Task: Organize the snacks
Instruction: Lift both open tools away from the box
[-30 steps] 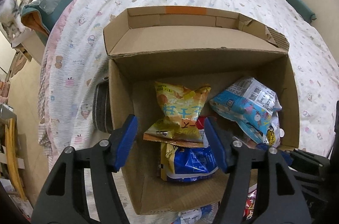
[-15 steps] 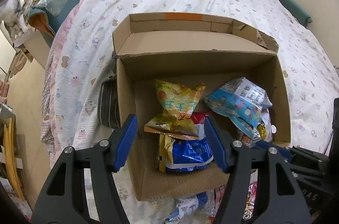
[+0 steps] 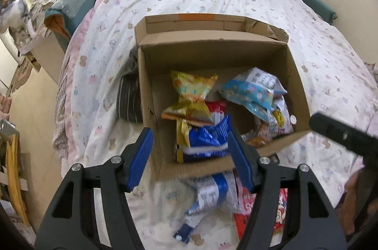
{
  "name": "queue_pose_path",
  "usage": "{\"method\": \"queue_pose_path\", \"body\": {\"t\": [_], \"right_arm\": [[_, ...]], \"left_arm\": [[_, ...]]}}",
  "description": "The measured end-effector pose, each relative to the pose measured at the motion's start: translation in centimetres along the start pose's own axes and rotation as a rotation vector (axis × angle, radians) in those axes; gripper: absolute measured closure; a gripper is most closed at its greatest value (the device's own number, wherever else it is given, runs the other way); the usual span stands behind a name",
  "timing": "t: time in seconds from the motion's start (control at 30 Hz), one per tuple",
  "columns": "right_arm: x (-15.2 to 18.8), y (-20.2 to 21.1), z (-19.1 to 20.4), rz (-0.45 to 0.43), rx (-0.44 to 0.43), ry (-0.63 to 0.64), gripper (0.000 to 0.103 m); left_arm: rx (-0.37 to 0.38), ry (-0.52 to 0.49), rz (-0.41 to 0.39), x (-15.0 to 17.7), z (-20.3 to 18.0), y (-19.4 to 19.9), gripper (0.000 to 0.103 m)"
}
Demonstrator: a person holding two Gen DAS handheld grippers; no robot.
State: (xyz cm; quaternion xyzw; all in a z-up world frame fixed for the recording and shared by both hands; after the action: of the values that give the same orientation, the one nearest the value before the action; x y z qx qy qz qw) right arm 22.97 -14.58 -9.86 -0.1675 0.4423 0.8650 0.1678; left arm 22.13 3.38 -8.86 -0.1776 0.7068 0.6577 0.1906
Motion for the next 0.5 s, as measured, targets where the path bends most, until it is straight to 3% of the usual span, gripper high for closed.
{"method": "queue_pose_path", "body": {"t": [0.17, 0.27, 0.5], "right_arm": [[0.5, 1.6, -0.9, -0.039, 0.001, -0.031, 0.001], [1.5, 2.2, -1.0, -0.024, -0.026, -0.041, 0.001], [4.0, 3.9, -1.5, -0.051, 0.056, 0.008, 0.0]], "left_arm": [[0.005, 0.021, 0.007, 2.0, 0.4, 1.0, 0.041], [-0.009, 0.021, 0.014, 3.0, 0.5, 1.2, 0.041], [-0.015, 0.0, 0.009, 5.4, 0.7, 2.0, 0.041]]}}
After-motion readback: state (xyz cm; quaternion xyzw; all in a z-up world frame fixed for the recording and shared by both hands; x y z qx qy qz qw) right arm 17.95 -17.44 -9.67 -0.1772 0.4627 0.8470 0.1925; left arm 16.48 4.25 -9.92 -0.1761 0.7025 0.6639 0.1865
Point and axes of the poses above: each gripper's, at about its wrist camera, not at the fingertips, and y roughly against the way its jaws point, z to its left, x to its underside, the point moved 8 cm from there along -y, roughly the way its jaws point
